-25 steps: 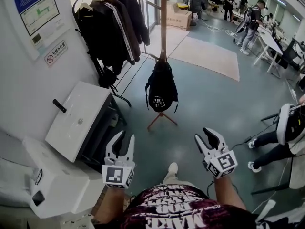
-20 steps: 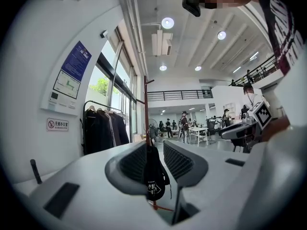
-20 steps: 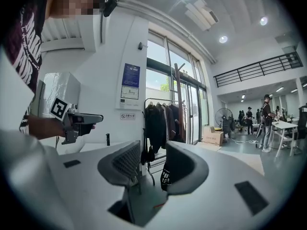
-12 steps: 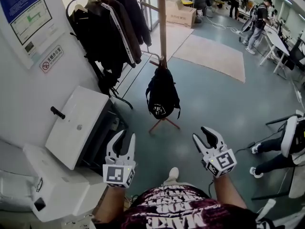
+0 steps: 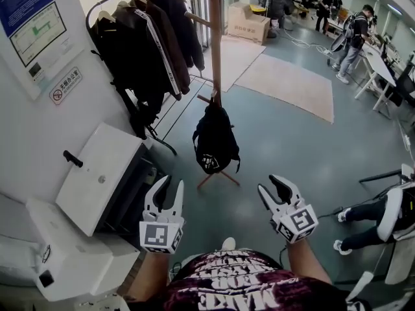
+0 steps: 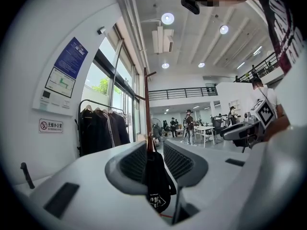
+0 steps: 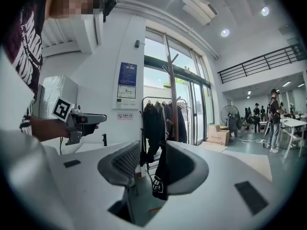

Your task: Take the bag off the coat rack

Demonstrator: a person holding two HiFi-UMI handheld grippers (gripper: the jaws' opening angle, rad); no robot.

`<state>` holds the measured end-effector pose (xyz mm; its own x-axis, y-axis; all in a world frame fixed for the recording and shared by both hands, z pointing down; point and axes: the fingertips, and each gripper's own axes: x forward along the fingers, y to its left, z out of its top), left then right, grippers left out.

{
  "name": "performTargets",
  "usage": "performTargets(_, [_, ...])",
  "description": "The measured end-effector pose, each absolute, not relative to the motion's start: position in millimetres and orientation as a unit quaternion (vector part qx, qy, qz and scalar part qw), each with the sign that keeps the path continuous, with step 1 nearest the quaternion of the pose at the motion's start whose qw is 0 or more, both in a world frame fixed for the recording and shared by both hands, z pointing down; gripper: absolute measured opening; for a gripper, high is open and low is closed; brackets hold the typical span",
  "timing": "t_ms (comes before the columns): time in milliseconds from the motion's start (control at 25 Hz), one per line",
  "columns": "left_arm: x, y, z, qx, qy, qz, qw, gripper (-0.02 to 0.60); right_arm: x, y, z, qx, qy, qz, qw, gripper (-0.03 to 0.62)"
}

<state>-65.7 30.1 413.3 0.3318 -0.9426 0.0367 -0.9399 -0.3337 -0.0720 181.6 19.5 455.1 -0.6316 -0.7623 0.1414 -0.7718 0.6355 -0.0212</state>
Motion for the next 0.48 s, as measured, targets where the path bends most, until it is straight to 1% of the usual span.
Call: performTargets(480, [-36.2, -4.8, 425.6, -0.808, 0.587, -0.042, 0.012, 0.098, 212.6, -28.8, 460.5, 0.411, -0.909, 0.044, 0.062, 0.175])
